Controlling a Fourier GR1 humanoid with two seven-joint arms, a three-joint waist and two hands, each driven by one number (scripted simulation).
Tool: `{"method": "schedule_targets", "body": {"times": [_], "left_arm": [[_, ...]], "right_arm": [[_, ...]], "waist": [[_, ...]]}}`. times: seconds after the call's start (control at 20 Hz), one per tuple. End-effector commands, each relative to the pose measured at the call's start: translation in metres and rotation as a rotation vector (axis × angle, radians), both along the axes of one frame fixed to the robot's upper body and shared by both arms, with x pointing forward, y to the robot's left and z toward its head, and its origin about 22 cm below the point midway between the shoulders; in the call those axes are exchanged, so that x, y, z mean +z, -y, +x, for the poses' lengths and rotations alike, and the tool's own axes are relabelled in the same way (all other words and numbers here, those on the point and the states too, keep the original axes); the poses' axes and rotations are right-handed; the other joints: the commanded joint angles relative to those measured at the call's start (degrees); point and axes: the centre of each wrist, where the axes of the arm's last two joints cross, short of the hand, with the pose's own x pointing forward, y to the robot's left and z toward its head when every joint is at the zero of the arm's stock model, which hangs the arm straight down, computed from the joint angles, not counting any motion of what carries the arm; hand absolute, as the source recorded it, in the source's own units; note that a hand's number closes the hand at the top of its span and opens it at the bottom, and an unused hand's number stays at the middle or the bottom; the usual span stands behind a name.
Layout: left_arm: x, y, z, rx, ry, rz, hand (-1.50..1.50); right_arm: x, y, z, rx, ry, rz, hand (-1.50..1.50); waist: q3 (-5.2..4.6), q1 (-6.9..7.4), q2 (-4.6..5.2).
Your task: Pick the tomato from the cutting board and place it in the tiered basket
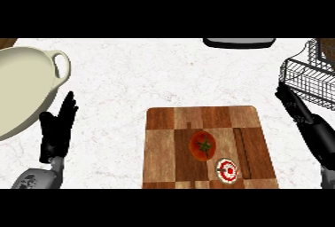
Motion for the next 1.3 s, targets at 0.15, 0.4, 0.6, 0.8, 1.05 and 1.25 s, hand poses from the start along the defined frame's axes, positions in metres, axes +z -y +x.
{"method": "schedule_targets", "body": {"times": [0.15,0.4,0.6,0.8,1.05,1.25], "left_arm": [[-0.034,0.004,-0.027,-0.034,-0.02,-0.004,0.0],[-0.046,0.033,-0.039,-0.063,-0.057,-0.062,0.0],[-0.044,0.028,-0.042,-0.067,-0.035,-0.07,0.0],[-0.067,0.033,-0.053,-0.056,-0.059,-0.045,0.0],[-0.05,0.018,-0.052,-0.071,-0.052,-0.044,0.0],[-0.06,0.032,-0.06,-0.061,-0.053,-0.058,0.0]], "right_arm": [[0.051,-0.034,0.028,0.037,0.282,0.214,1.5],[-0.003,-0.014,0.015,-0.532,0.103,0.5,-1.5],[-0.02,-0.014,0.001,-0.497,0.242,0.629,-1.5],[0.016,-0.016,-0.031,-0.33,0.222,0.511,-1.5],[0.034,-0.01,-0.05,-0.195,-0.015,0.131,-1.5],[0.064,-0.017,-0.065,-0.13,-0.051,-0.15,-1.5]], "waist": [[0.5,0.29,-1.95],[0.6,-1.61,-1.74],[0.61,-0.77,-2.01],[0.5,-1.06,-2.11],[0.31,-1.06,-2.28],[0.22,-1.2,-2.31]]}}
